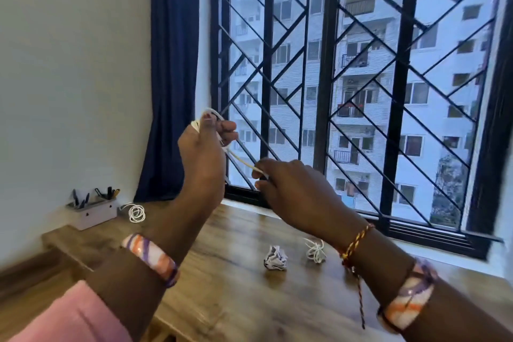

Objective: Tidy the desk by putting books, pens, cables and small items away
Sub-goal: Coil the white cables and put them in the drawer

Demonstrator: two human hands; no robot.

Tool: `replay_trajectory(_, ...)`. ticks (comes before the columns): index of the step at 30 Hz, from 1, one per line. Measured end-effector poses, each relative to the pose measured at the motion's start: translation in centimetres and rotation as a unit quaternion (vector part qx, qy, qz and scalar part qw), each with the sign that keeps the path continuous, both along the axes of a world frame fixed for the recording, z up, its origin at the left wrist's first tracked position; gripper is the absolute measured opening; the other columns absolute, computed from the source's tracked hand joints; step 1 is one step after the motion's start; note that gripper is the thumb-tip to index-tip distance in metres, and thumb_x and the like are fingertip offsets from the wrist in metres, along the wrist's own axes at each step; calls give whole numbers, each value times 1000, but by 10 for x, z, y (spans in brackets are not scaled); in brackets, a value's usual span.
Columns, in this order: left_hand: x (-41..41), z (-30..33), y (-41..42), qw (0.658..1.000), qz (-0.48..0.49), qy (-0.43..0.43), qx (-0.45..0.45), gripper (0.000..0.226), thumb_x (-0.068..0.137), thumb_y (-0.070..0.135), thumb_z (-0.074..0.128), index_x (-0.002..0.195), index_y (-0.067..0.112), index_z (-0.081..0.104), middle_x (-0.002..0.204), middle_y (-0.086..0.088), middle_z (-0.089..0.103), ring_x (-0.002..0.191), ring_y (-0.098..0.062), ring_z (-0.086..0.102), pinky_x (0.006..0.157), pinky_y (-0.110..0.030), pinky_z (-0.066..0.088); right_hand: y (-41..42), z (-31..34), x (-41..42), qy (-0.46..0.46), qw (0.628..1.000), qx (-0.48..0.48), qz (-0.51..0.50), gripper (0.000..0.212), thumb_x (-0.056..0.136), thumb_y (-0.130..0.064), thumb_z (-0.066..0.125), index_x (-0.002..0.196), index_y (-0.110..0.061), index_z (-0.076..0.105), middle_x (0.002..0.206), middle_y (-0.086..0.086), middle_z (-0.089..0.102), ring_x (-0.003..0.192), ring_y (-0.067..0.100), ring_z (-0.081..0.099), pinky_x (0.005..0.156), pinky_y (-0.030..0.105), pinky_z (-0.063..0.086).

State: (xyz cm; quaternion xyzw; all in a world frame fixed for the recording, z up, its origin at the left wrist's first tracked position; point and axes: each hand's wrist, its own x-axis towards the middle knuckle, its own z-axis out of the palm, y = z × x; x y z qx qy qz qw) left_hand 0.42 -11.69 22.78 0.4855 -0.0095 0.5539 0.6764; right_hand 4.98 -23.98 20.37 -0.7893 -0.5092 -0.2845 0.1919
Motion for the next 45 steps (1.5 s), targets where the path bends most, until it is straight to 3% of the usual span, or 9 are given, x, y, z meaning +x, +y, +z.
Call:
replay_trajectory(3,1,-11,-14,953,182,49,235,18,99,20,36,95,8,49,74,5,66,66,-9,65,70,-27,52,-11,3,-17,20,998,-51,10,24,97,-20,40,118,-18,49,95,11,63,84,31,60,67,33,47)
replay_trajectory(7,-3,-28,-11,662,429,116,604,20,94,29,39,93,9,39,68,-13,67,50,-29,59,43,-30,42,-42,21,-26,-10,998,-60,-34,21,95,-20,43,110,-27,56,94,5,63,84,25,61,68,31,45)
replay_trajectory(9,-10,-30,-16,697,321,174,617,26,96,35,37,89,11,42,66,-10,62,50,-24,49,47,-28,35,-61,33,-24,-77,992,-46,-86,16,95,-24,46,103,-30,59,94,0,64,88,24,62,75,34,46)
replay_trajectory(12,-22,-23,-24,842,-59,251,474,48,92,50,30,80,10,53,55,6,47,49,-9,41,50,-23,36,-72,40,-10,-218,968,-31,-117,14,89,-18,59,97,-27,66,88,2,68,87,29,62,82,41,43)
replay_trajectory(16,-33,-12,-42,879,-282,193,331,41,88,43,45,74,7,57,42,11,35,36,-2,35,50,-18,44,-61,35,9,-324,930,98,-142,14,80,-21,58,88,-22,70,89,8,68,91,34,60,82,40,36)
replay_trajectory(22,-17,-12,-34,902,-340,94,249,31,86,30,43,65,11,54,36,11,29,29,-2,24,44,-18,41,-36,38,11,-16,989,141,-26,28,88,-32,49,82,-17,72,74,8,64,72,26,60,68,38,49)
replay_trajectory(27,5,-20,-9,906,-319,91,263,32,86,30,44,62,12,57,36,11,30,30,-2,25,44,-19,42,-13,37,35,295,931,140,163,21,87,-13,62,72,-18,75,76,19,71,69,21,65,81,48,54)
replay_trajectory(35,53,-26,52,924,-320,78,193,30,82,32,53,57,17,59,36,11,30,30,-2,25,43,-18,42,55,41,91,237,955,148,104,13,79,-16,71,67,-13,74,57,9,69,49,15,65,61,38,59)
replay_trajectory(45,116,-18,149,946,-238,97,196,31,86,35,48,68,9,50,37,7,36,28,-3,34,47,-18,40,148,53,142,465,847,173,191,11,88,-7,59,80,-2,66,69,11,66,57,16,63,62,31,59)
